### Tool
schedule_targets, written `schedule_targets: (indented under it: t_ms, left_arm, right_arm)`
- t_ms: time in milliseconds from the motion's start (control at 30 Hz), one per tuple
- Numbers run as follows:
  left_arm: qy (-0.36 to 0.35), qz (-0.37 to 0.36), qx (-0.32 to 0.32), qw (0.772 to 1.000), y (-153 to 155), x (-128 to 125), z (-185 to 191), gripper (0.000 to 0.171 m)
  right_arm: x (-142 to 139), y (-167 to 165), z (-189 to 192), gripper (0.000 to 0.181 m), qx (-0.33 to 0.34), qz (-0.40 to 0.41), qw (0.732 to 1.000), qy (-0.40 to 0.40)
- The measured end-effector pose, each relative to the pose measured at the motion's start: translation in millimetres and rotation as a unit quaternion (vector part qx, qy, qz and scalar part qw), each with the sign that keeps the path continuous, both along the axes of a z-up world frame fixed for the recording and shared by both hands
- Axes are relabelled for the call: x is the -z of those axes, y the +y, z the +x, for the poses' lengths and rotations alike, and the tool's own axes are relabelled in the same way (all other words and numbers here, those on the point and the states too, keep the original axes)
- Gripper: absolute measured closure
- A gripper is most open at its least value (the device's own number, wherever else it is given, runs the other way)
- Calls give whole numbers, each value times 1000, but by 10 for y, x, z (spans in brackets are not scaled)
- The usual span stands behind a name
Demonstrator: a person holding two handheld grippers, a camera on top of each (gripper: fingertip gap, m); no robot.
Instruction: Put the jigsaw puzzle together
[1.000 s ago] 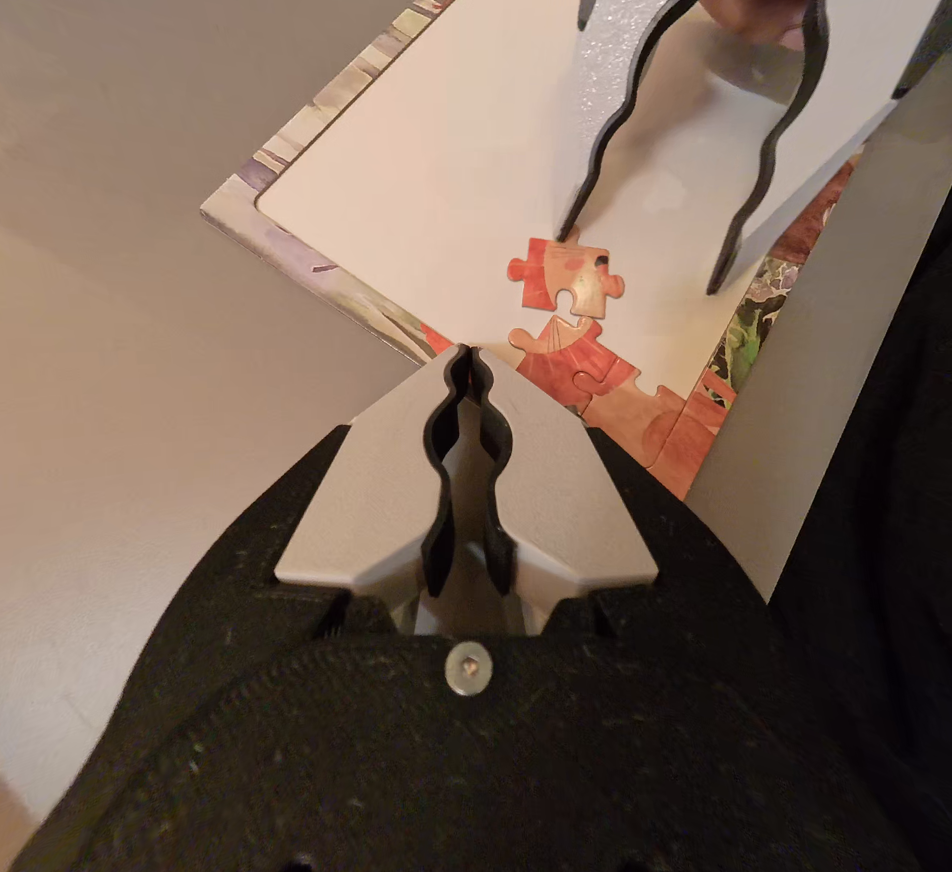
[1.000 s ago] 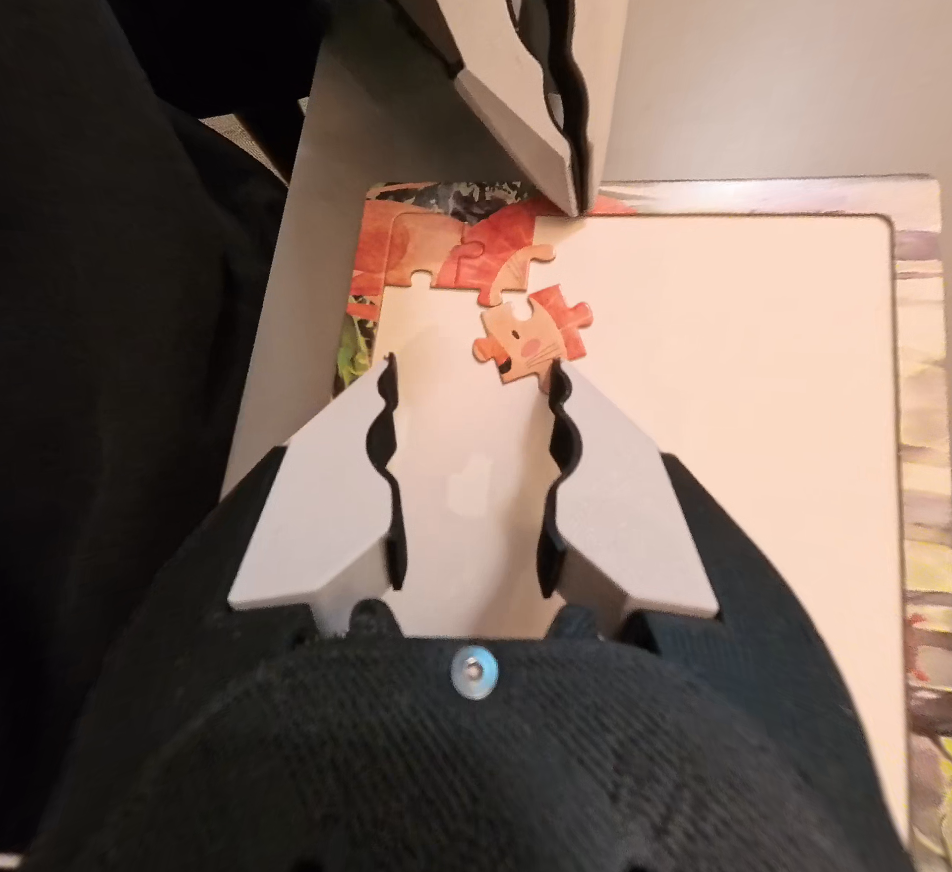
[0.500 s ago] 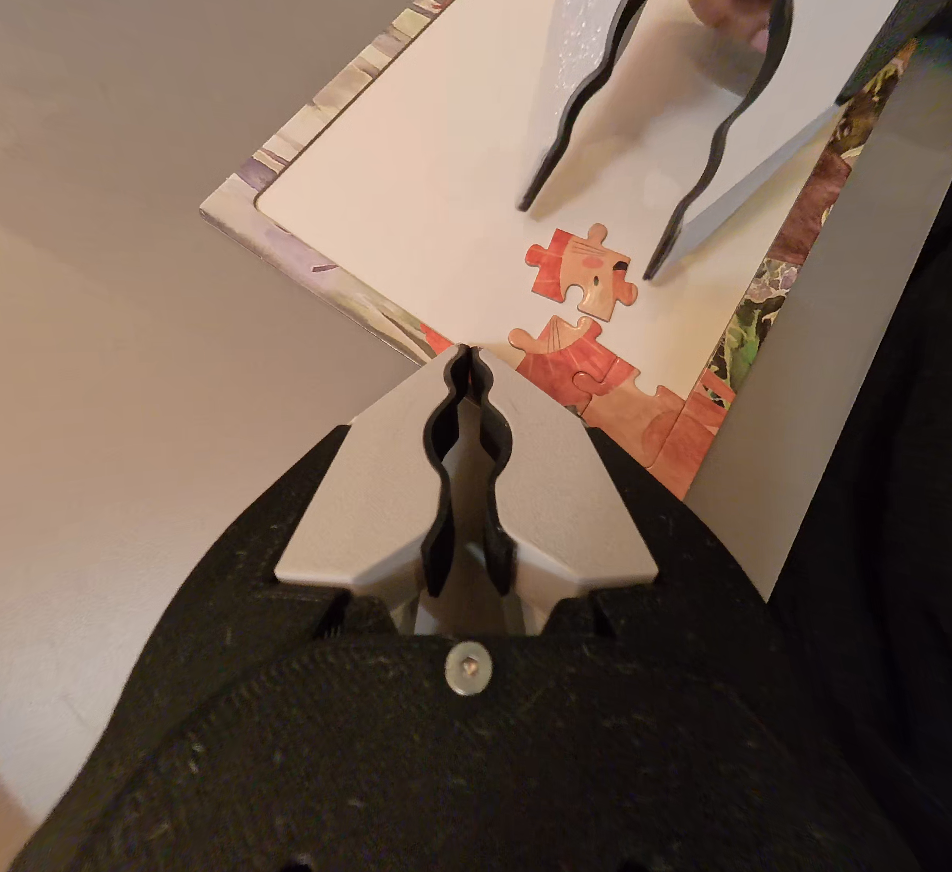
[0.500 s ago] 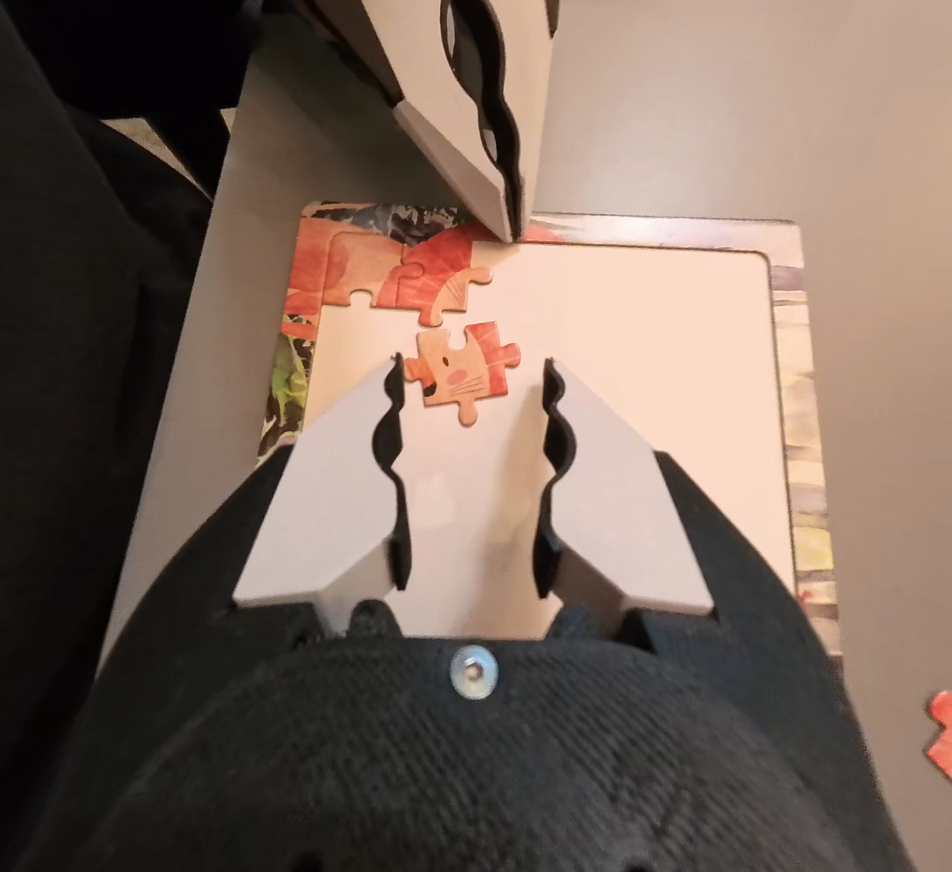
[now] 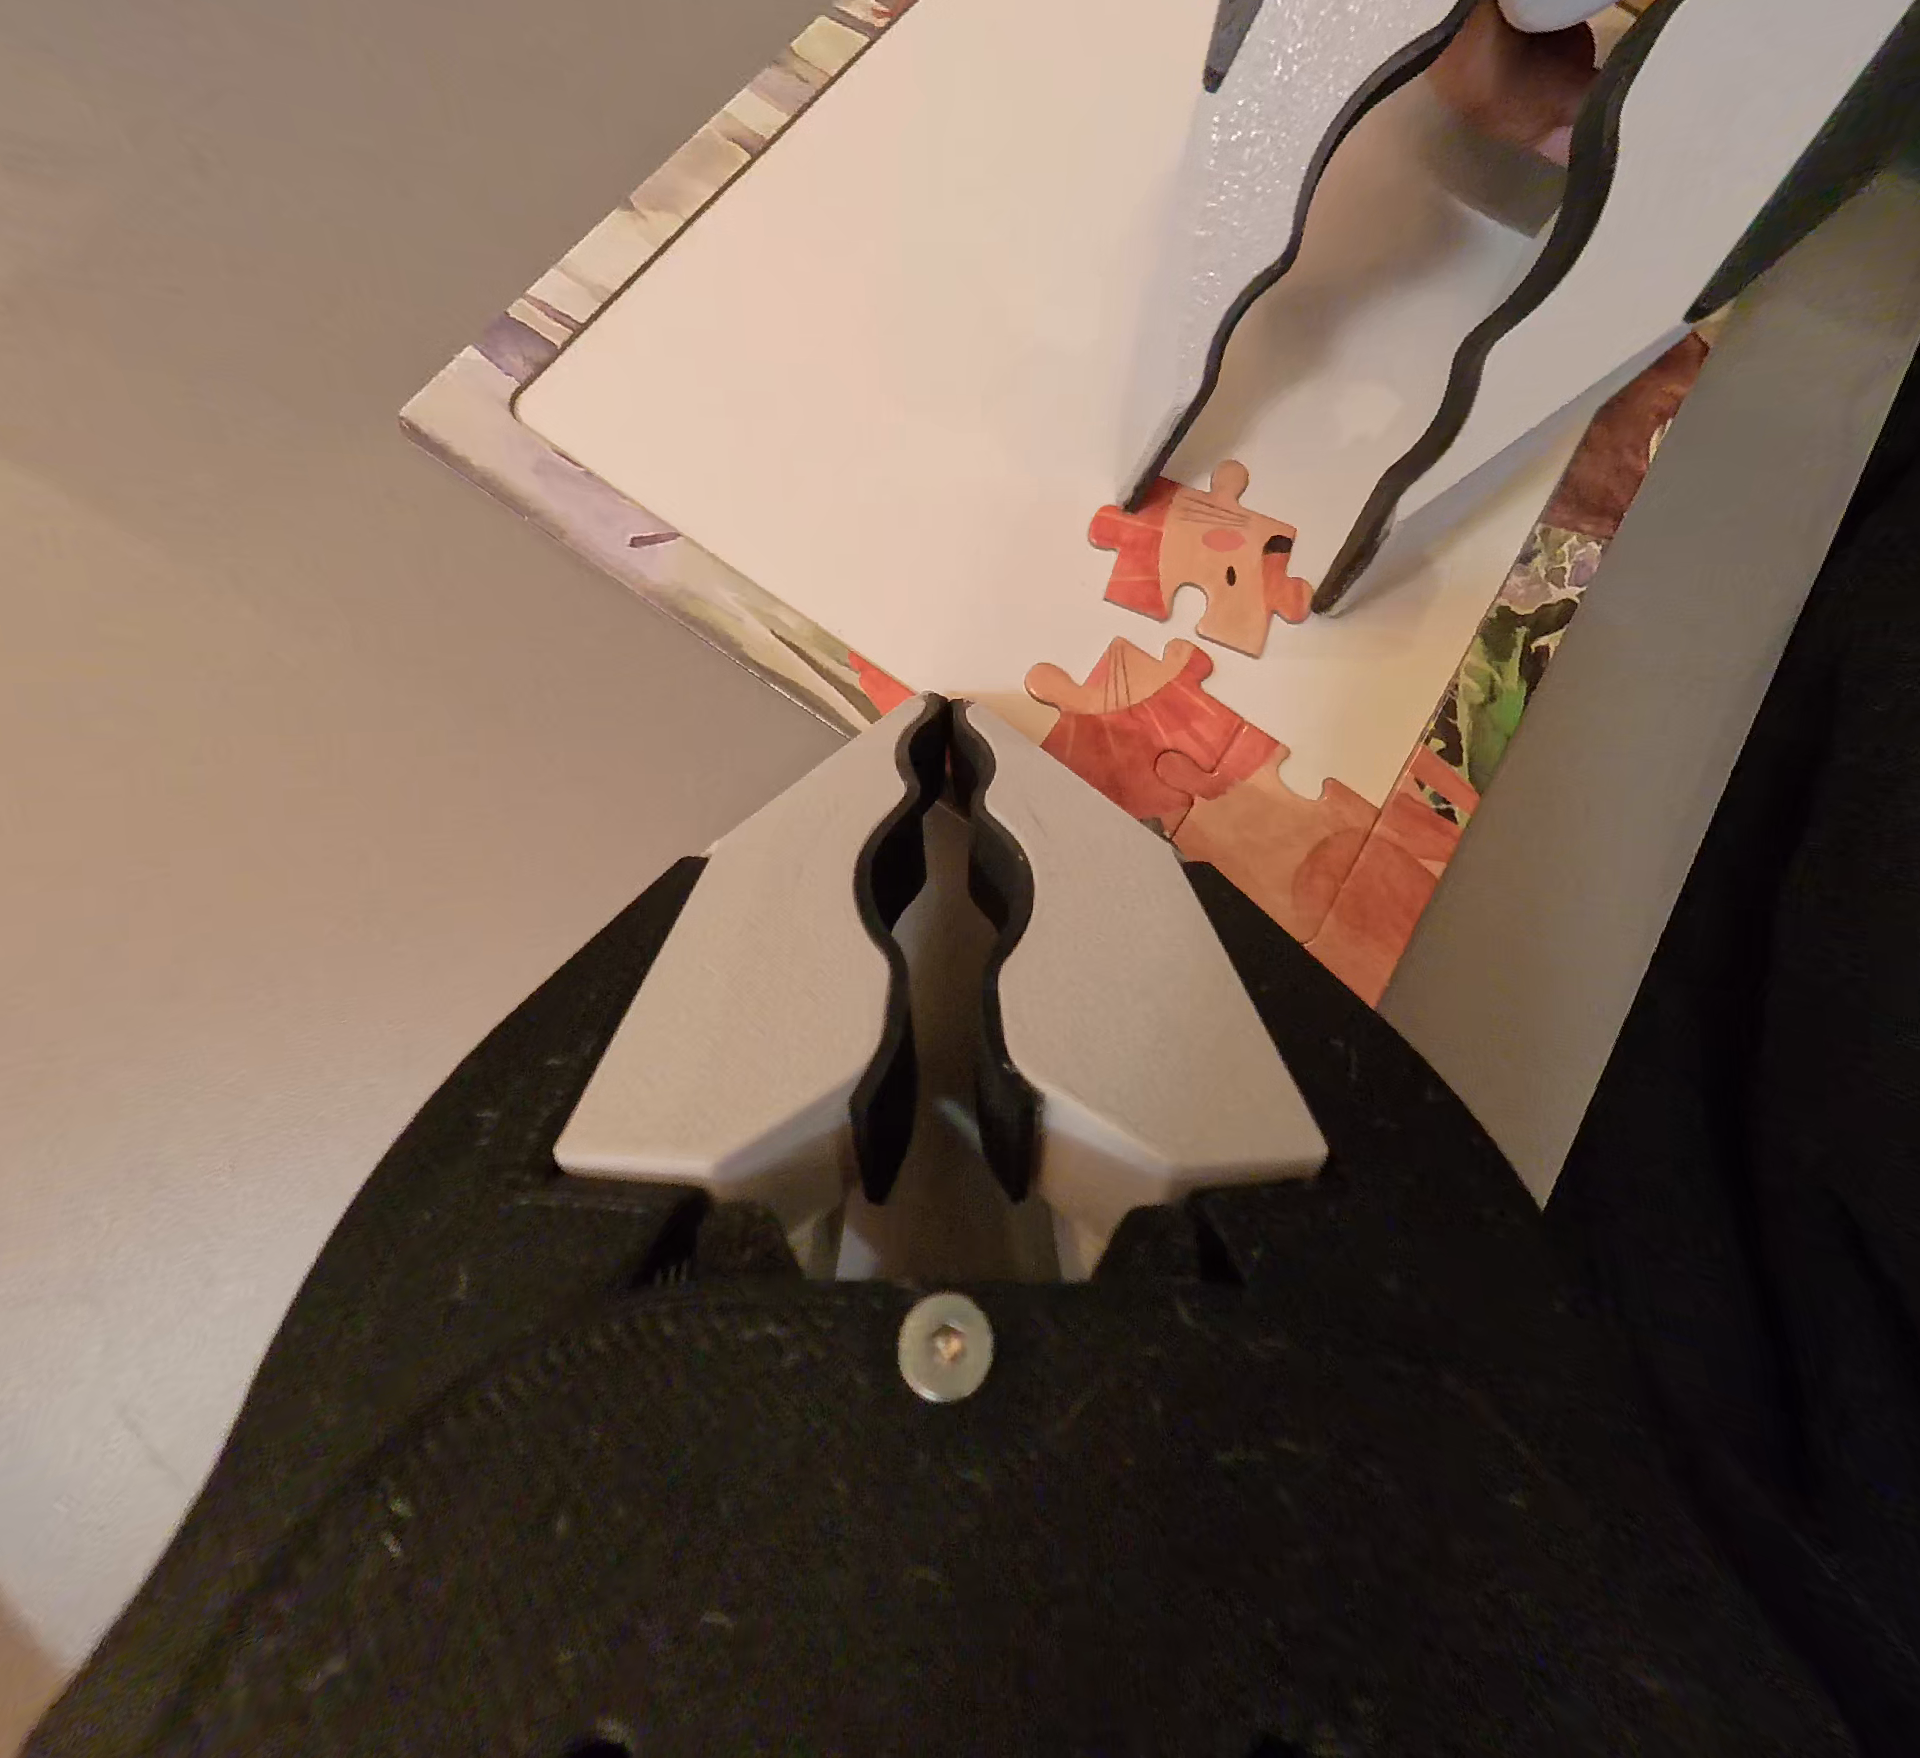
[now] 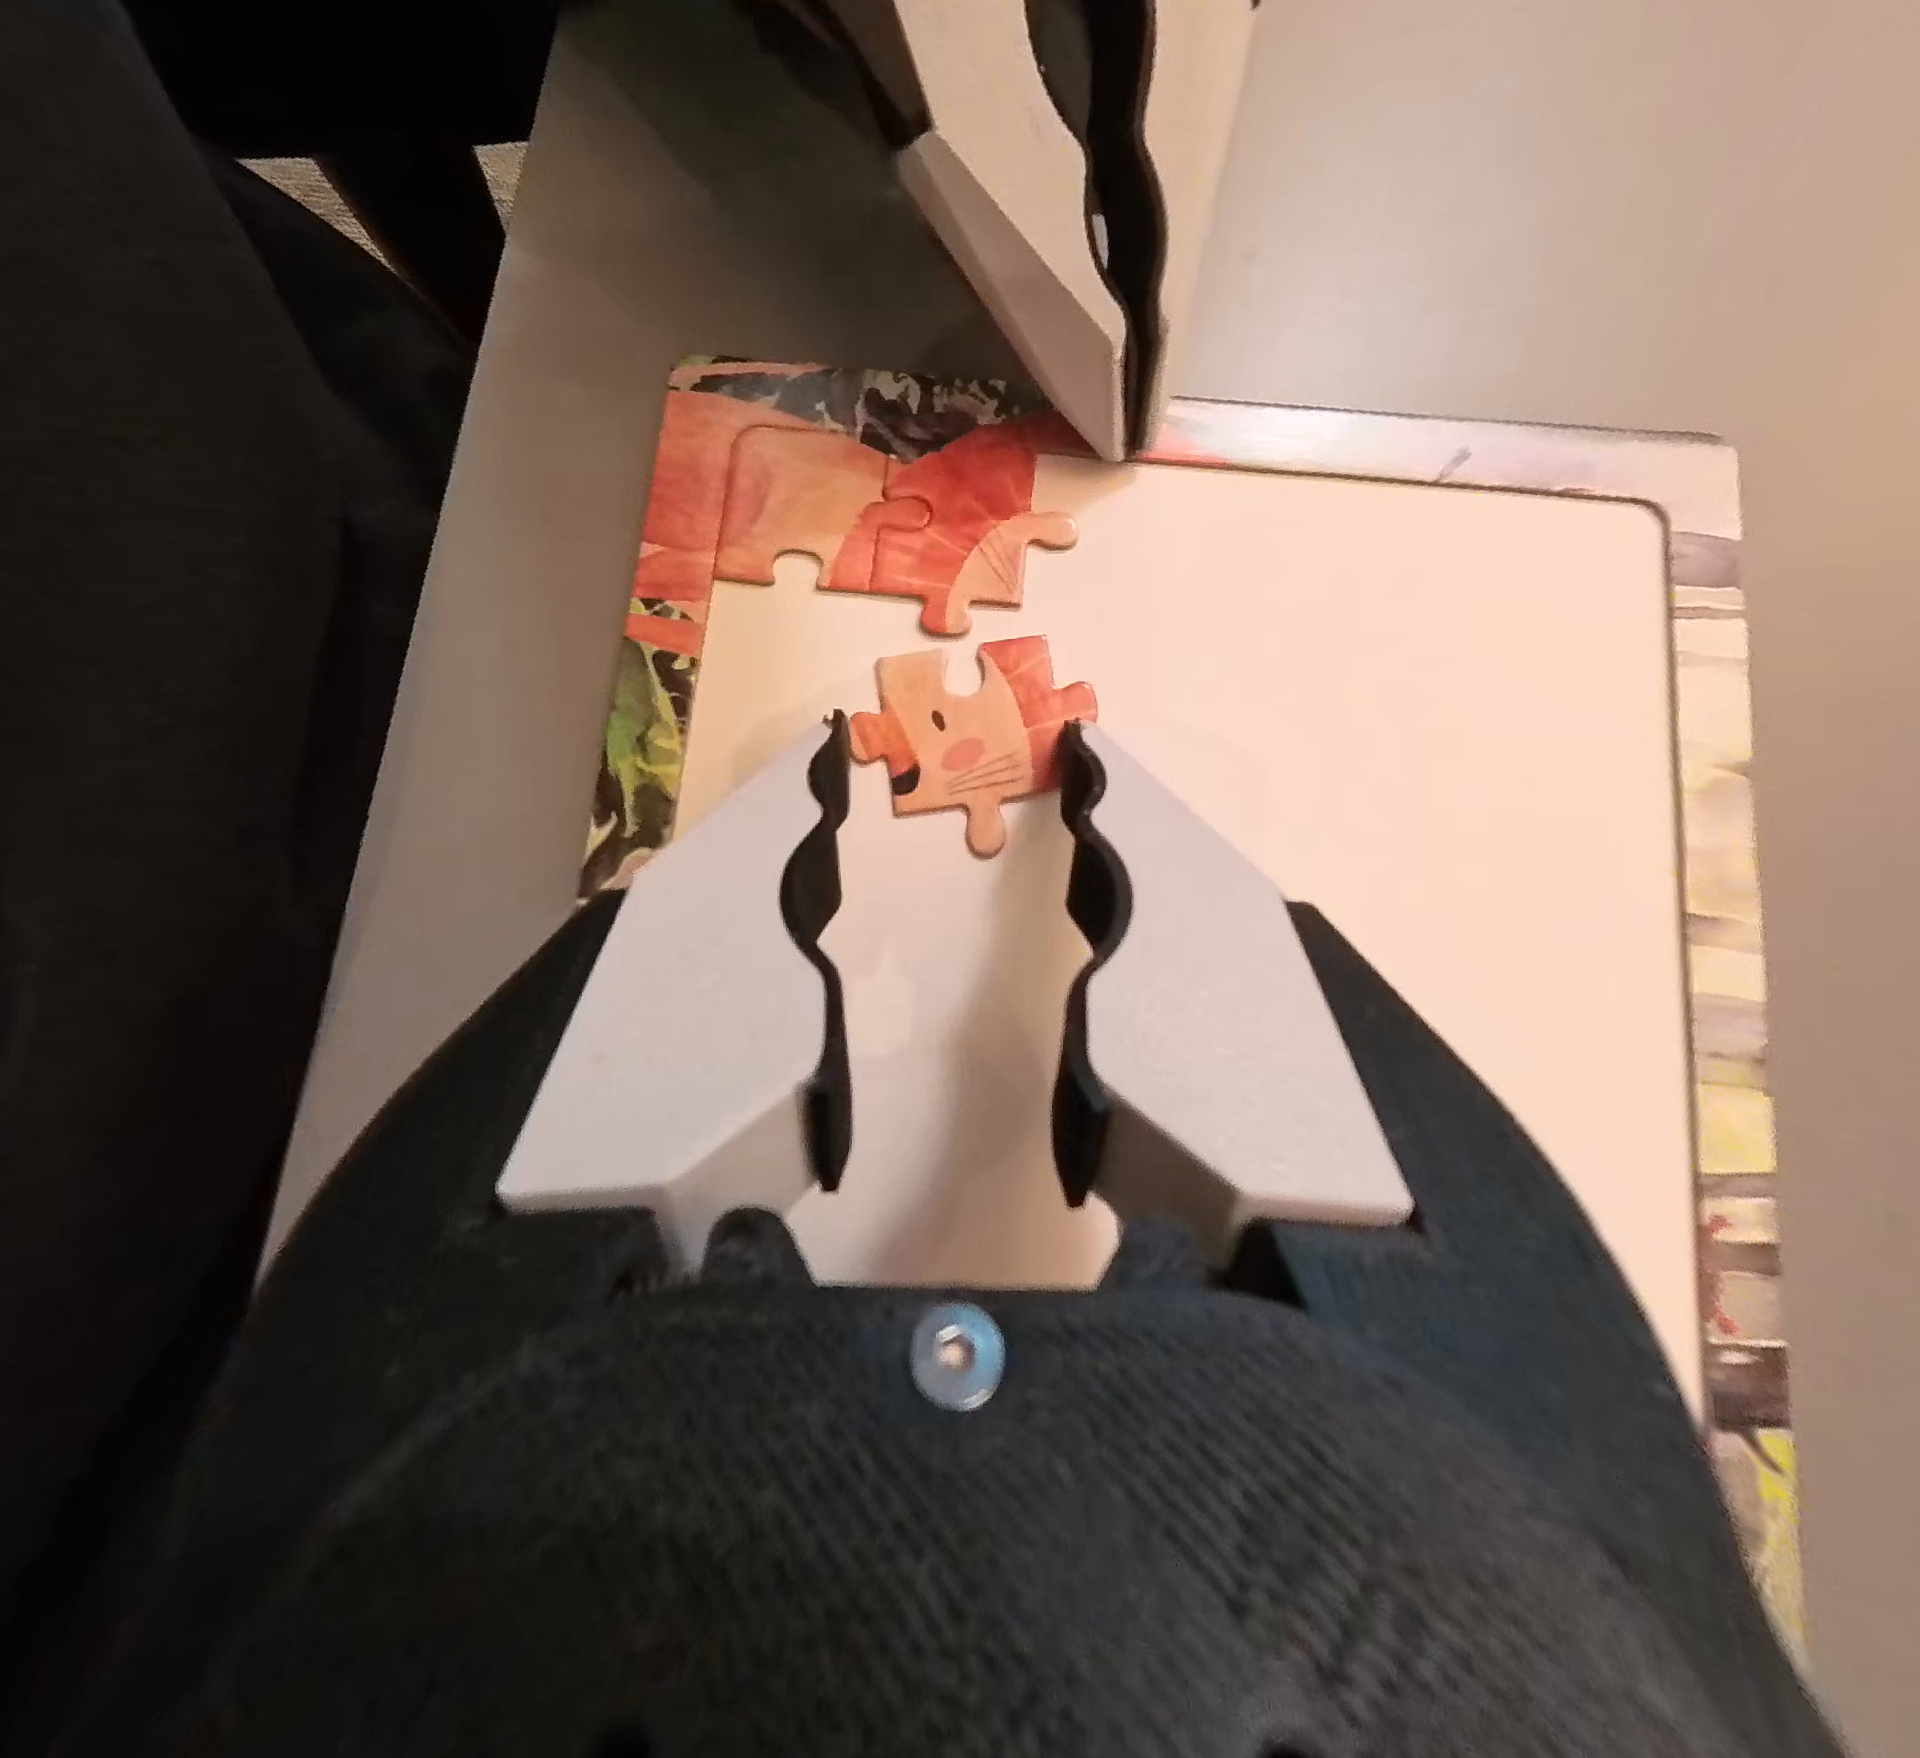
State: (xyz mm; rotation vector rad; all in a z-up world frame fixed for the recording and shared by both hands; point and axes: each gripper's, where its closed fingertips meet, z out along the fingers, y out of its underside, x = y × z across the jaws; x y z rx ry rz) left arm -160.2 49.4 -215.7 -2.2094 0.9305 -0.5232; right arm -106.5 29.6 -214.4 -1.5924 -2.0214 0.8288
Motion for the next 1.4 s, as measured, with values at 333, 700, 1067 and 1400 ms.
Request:
schedule_targets:
  t_ms: [333, 700, 1067, 1400]
  left_arm:
    - [3, 3, 0, 1000, 1, 0, 0, 171]
    - [5, 5, 0, 1000, 2, 2, 0, 171]
    - [6, 6, 0, 1000, 3, 2, -1, 171]
    - [5, 6, 0, 1000, 2, 1, -1, 171]
  right_arm:
    - [-6, -38, -27, 144, 43, -10, 999, 6]
    - [-4, -44, -57, 141, 110, -7, 994, 8]
    - [-6, -25, -16, 139, 113, -12, 994, 7]
    - [0, -45, 10, 140, 107, 0, 994, 2]
